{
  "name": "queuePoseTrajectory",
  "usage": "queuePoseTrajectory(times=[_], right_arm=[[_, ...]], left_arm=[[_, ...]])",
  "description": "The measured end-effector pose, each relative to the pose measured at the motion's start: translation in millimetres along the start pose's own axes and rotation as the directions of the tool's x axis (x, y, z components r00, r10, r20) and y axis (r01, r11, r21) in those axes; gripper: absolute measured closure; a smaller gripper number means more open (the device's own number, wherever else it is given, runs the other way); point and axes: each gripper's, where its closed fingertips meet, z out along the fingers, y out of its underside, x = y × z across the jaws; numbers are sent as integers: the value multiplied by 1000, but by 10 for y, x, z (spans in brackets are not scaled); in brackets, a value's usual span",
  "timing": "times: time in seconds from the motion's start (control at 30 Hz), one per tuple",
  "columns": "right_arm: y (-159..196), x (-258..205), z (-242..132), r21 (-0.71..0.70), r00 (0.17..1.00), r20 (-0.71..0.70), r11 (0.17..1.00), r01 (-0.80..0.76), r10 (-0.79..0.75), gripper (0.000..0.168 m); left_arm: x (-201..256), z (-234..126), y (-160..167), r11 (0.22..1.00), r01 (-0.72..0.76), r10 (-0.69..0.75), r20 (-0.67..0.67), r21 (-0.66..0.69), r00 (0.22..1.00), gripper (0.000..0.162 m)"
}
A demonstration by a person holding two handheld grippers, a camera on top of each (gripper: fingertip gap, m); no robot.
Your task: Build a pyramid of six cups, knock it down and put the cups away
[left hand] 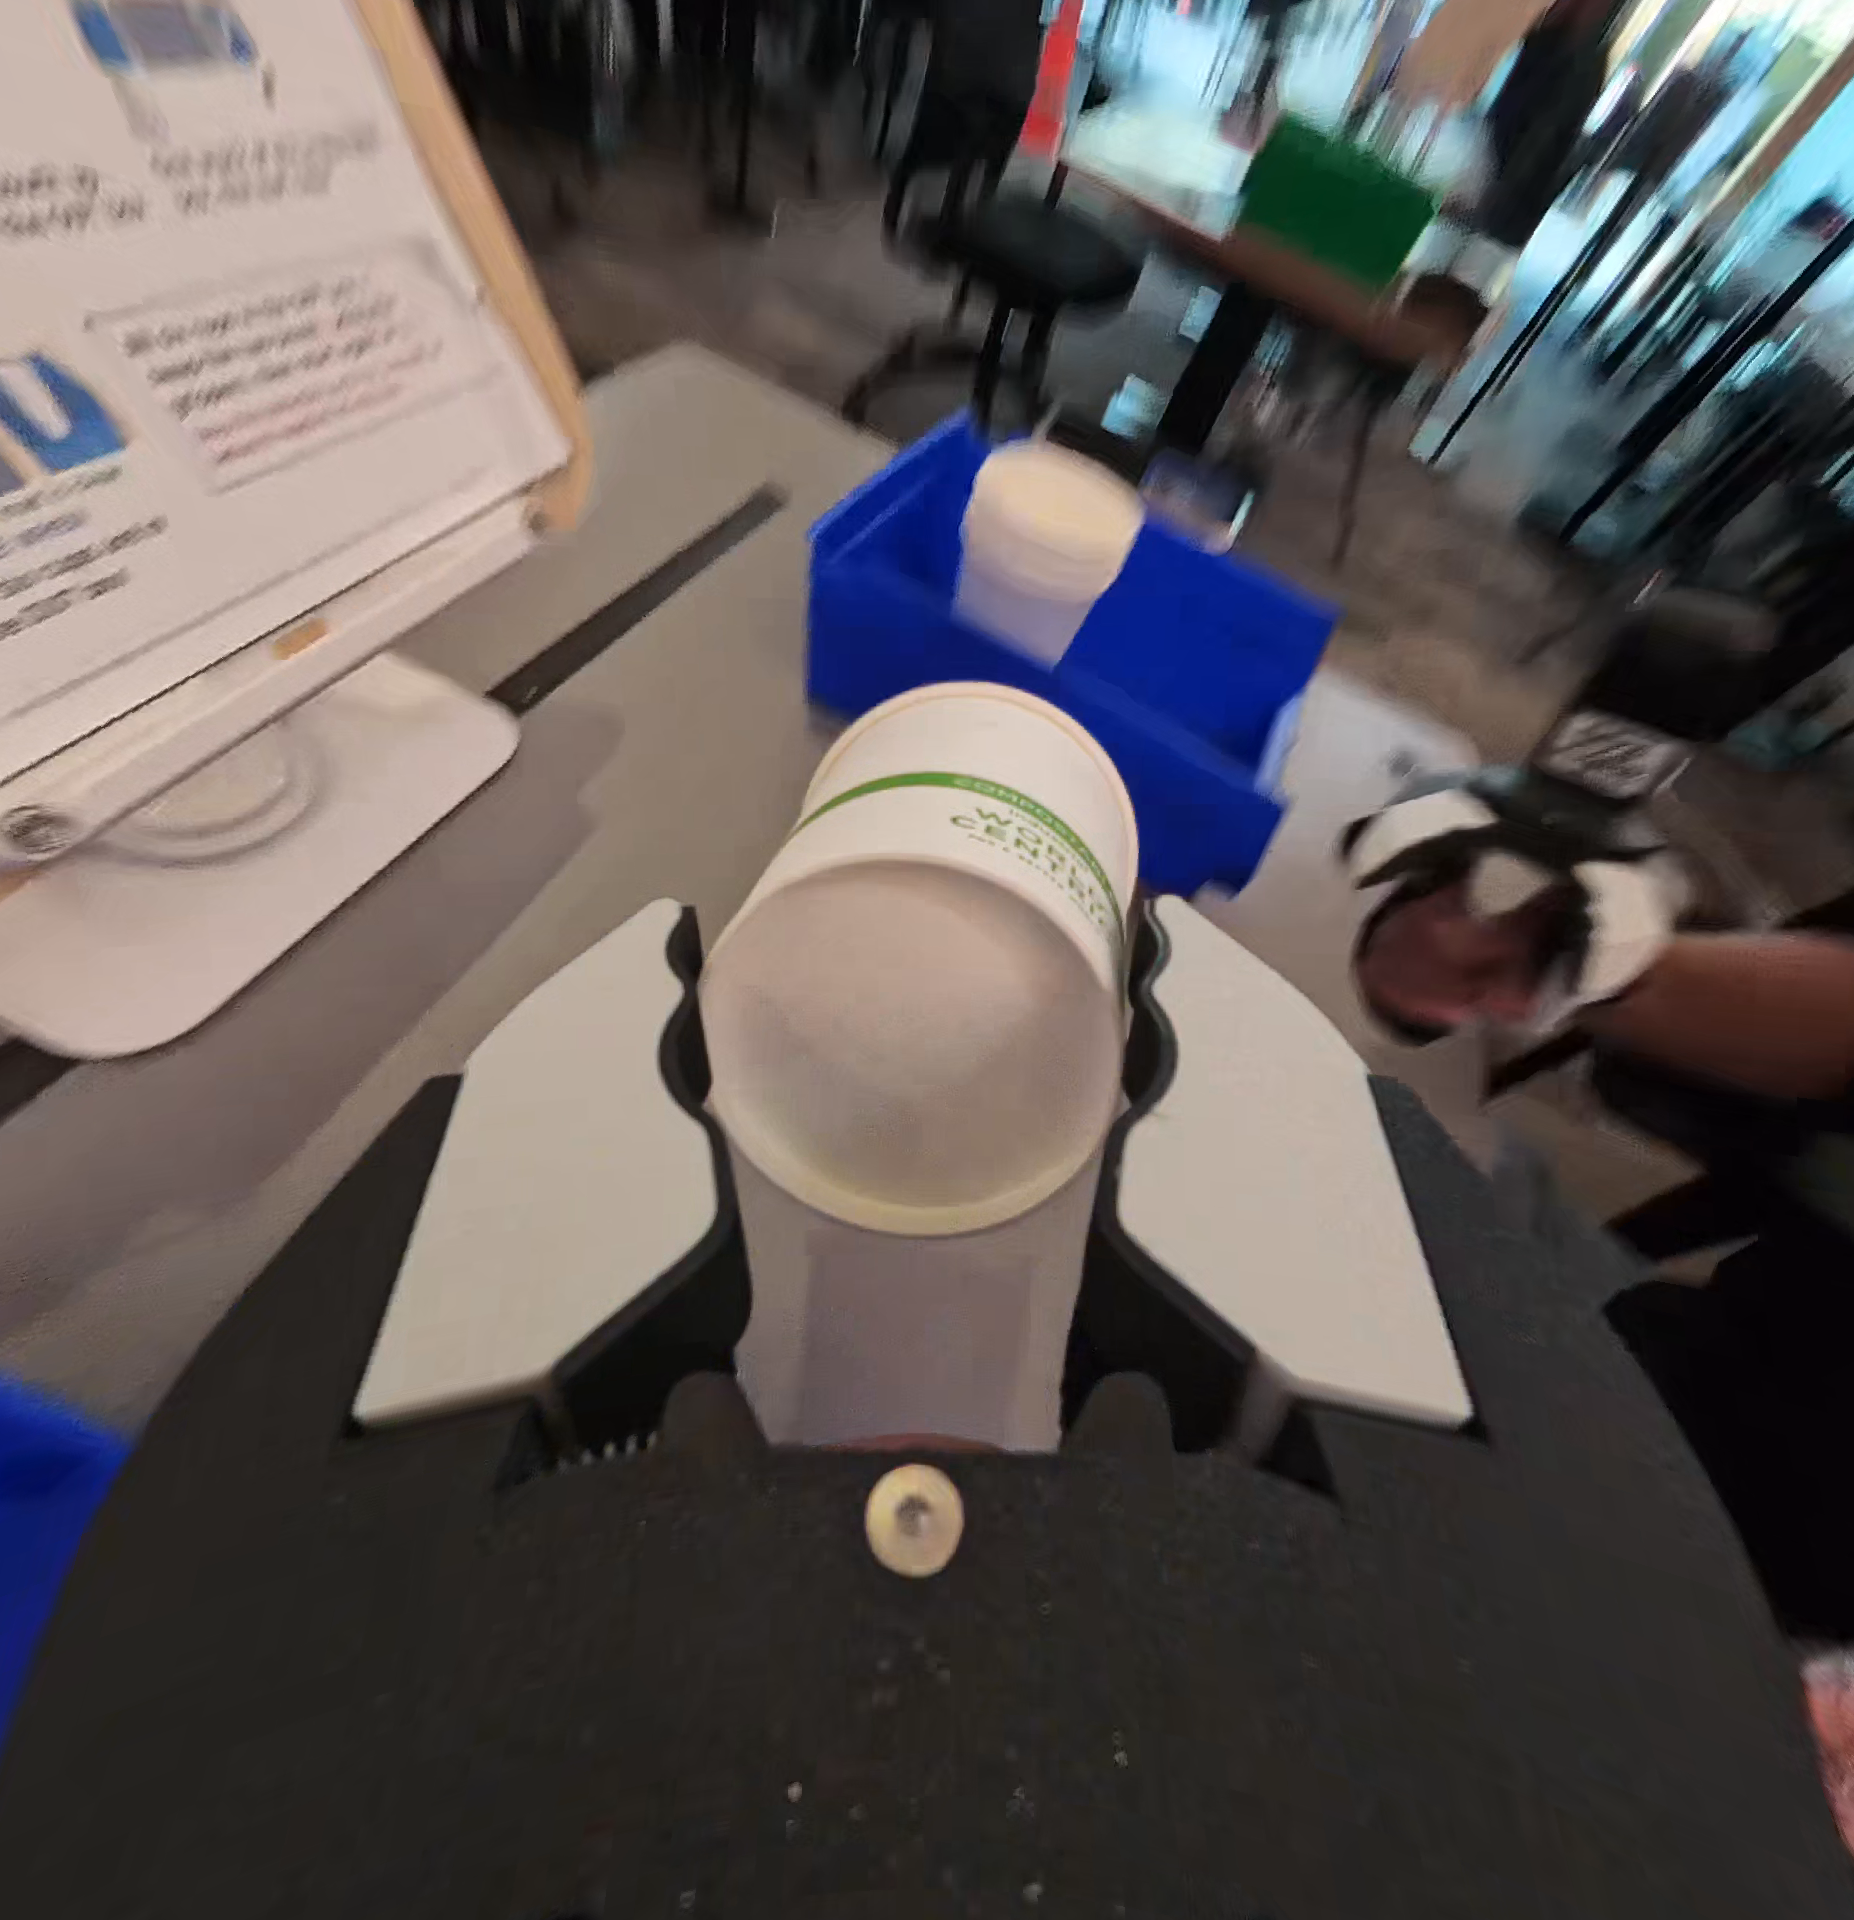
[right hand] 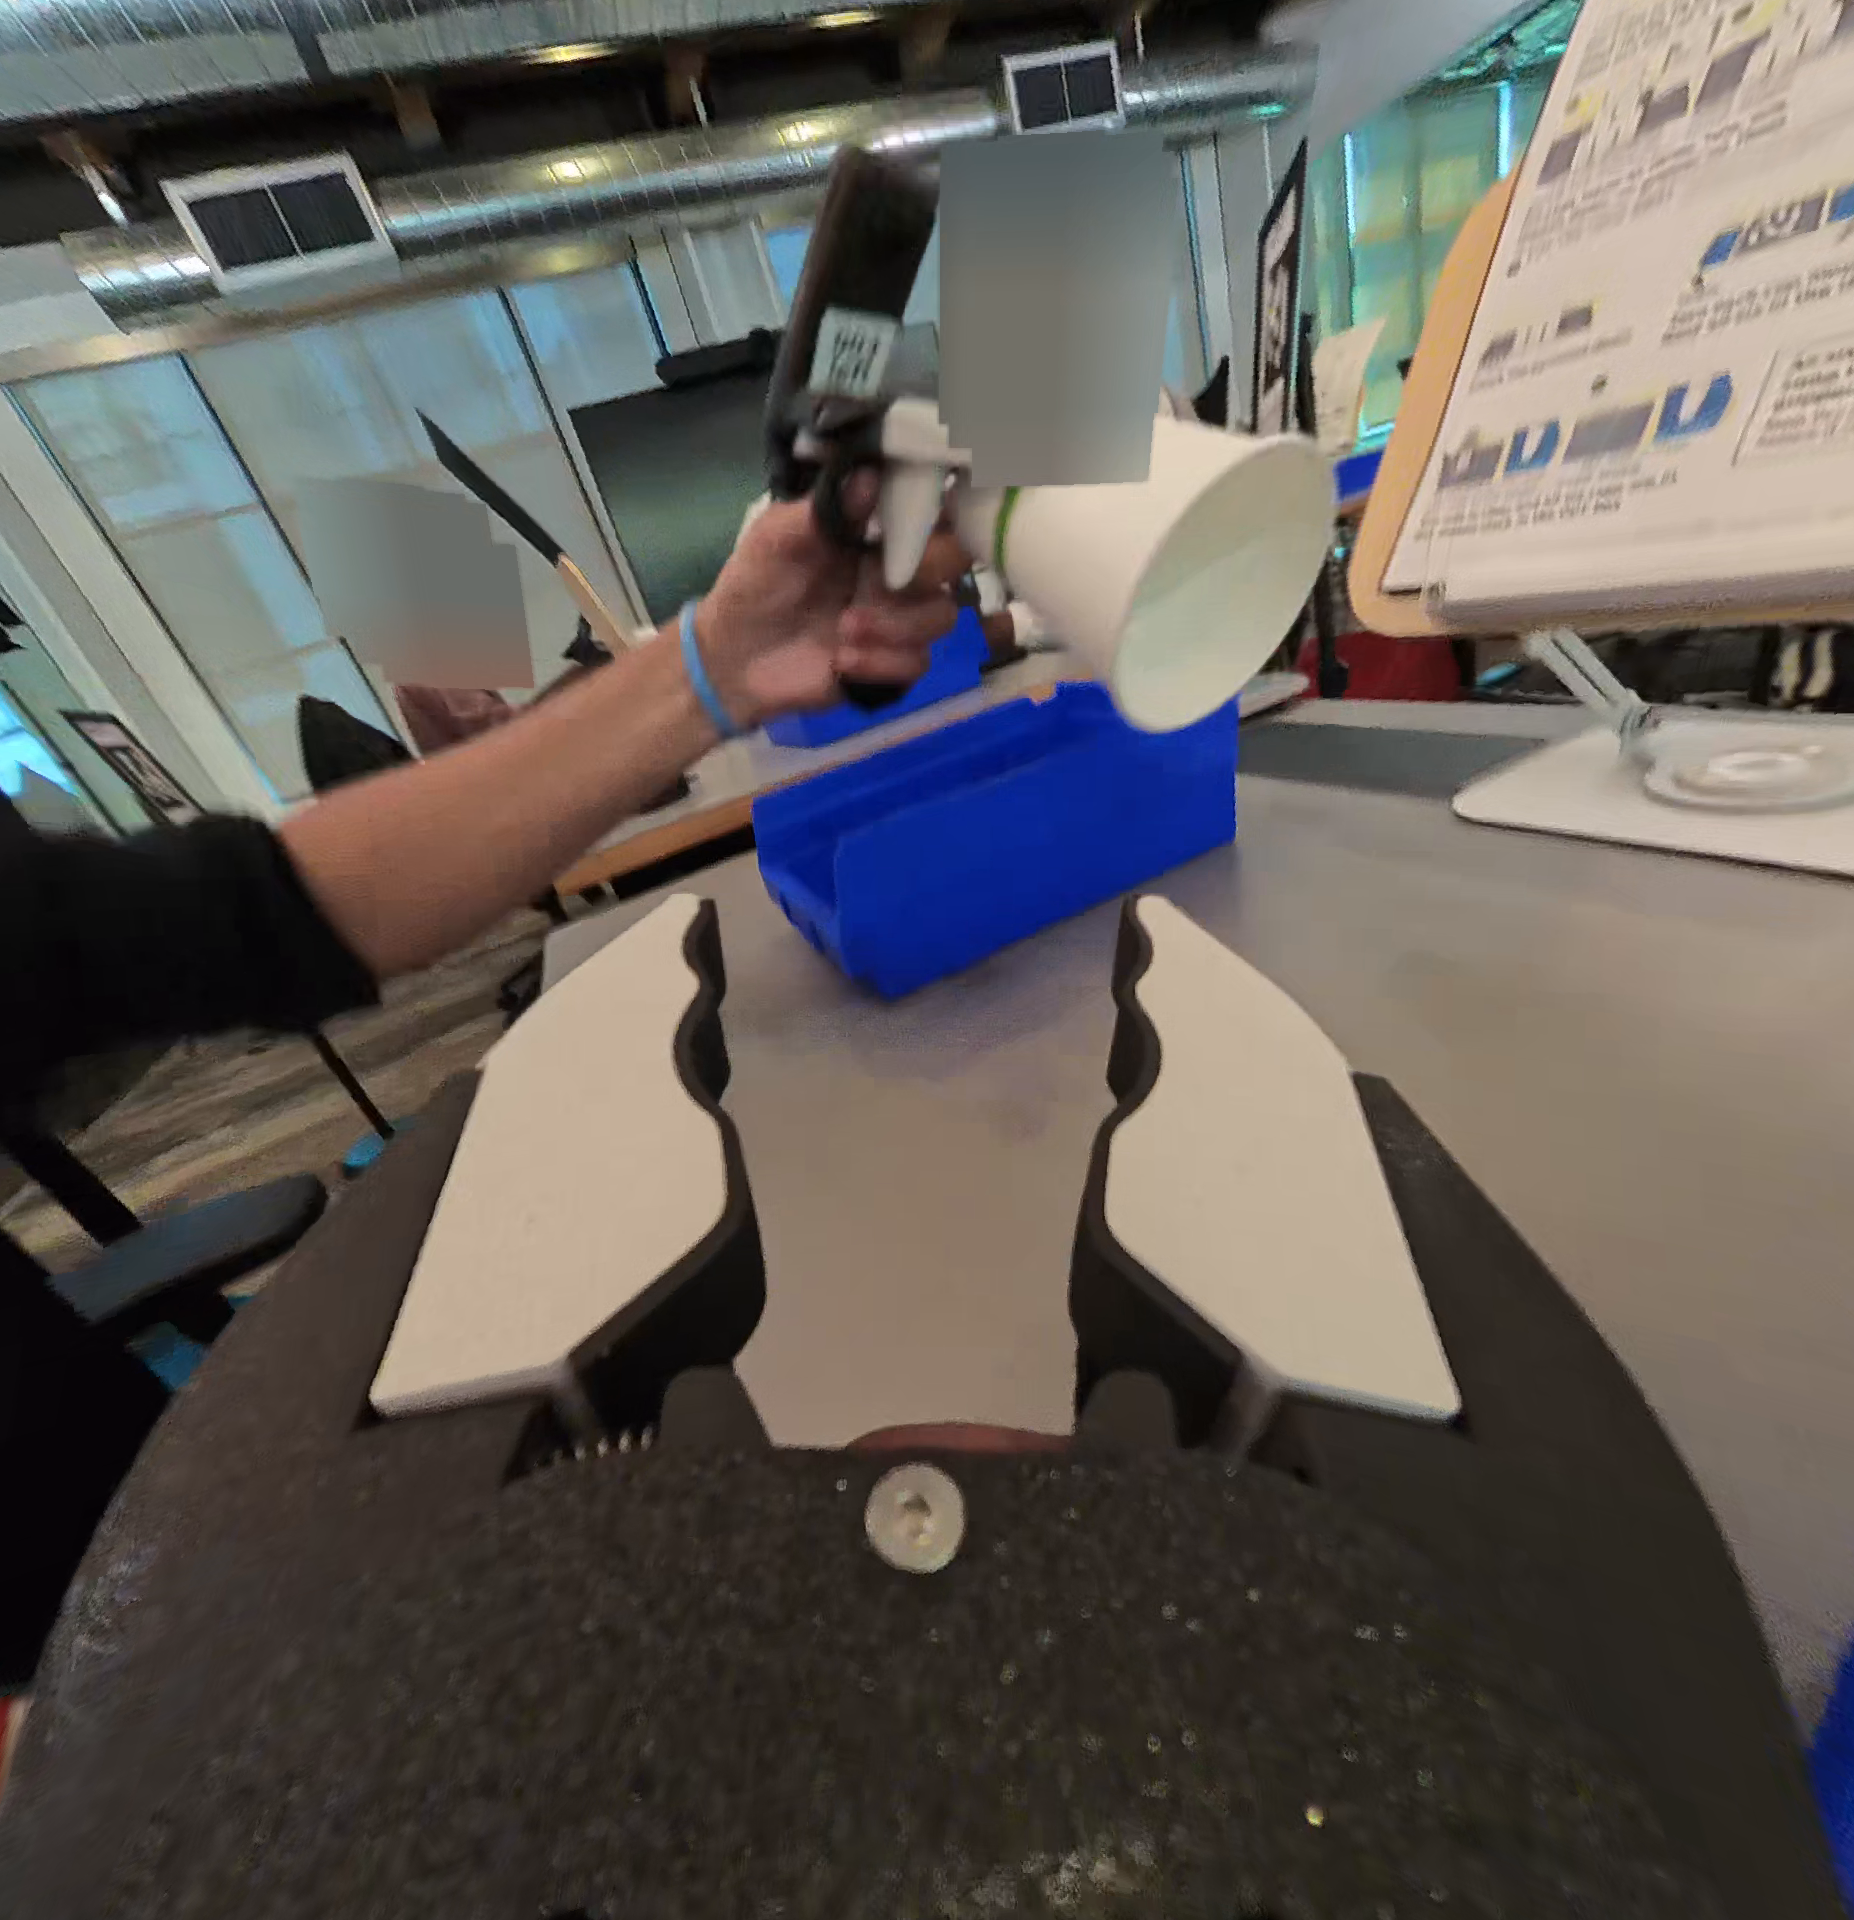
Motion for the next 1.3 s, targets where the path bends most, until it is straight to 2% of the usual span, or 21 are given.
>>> queuePoseTrajectory(times=[0.1, 0.17, 0.23, 0.4, 0.5, 0.57, 0.6, 0.63, 0.67, 0.77, 0.8, 0.83, 0.93, 1.03, 1.2, 1.3], right_arm=[[-262, 45, 243, 6, 998, 55, 1000, -16, 16, 99], [-326, -7, 417, -23, 995, 103, 1000, -2, 4, 102], [-284, -104, 566, -63, 984, 170, 997, -45, 55, 106], [106, -101, 714, -96, 909, 196, 929, -357, 369, 113], [302, -38, 680, -38, 784, 217, 807, -589, 582, 112], [429, -141, 704, -81, 647, 290, 692, -718, 705, 110], [413, -197, 719, -90, 566, 347, 627, -774, 748, 109], [361, -229, 732, -76, 503, 407, 577, -813, 763, 113], [381, -217, 772, -75, 484, 399, 554, -829, 779, 114], [405, -40, 771, 5, 630, 308, 661, -750, 713, 126], [375, -49, 755, -7, 636, 326, 674, -739, 700, 136], [304, -93, 711, -21, 620, 383, 677, -736, 685, 168], [374, 55, 709, 2, 700, 270, 726, -687, 661, 168], [417, 134, 666, 10, 707, 231, 725, -689, 668, 168], [430, 165, 593, 8, 702, 227, 720, -694, 675, 168], [437, 134, 564, -13, 734, 203, 751, -660, 648, 168]], left_arm=[[447, -61, -13, 980, 74, -56, -101, 185, 993, 84], [668, -45, 33, 968, 93, -58, -152, 233, 987, 85], [823, -18, 64, 960, 88, -41, -178, 265, 983, 85], [963, 108, 114, 965, 89, -41, -194, 245, 980, 86], [1000, 152, 126, 981, 39, -8, -163, 191, 987, 87], [1032, 144, 98, 984, -7, 33, -144, 176, 989, 119], [1058, 129, 63, 983, -20, 48, -153, 185, 987, 162], [1047, 125, -3, 979, 0, 31, -147, 205, 989, 162], [1050, 128, -34, 979, 10, 22, -156, 203, 988, 162], [1010, 145, -24, 986, 4, 18, -125, 167, 992, 162], [1034, 137, -7, 988, 9, 13, -136, 157, 991, 162], [1049, 122, 14, 989, 6, 14, -135, 149, 991, 162], [1120, 42, 77, 989, -16, 35, -125, 148, 992, 162], [1248, -63, 180, 988, -37, 52, -96, 150, 994, 162], [1407, -138, 553, 991, -97, 98, 1, 97, 995, 132], [1451, -111, 811, 994, -104, 103, 21, 43, 994, 114]])
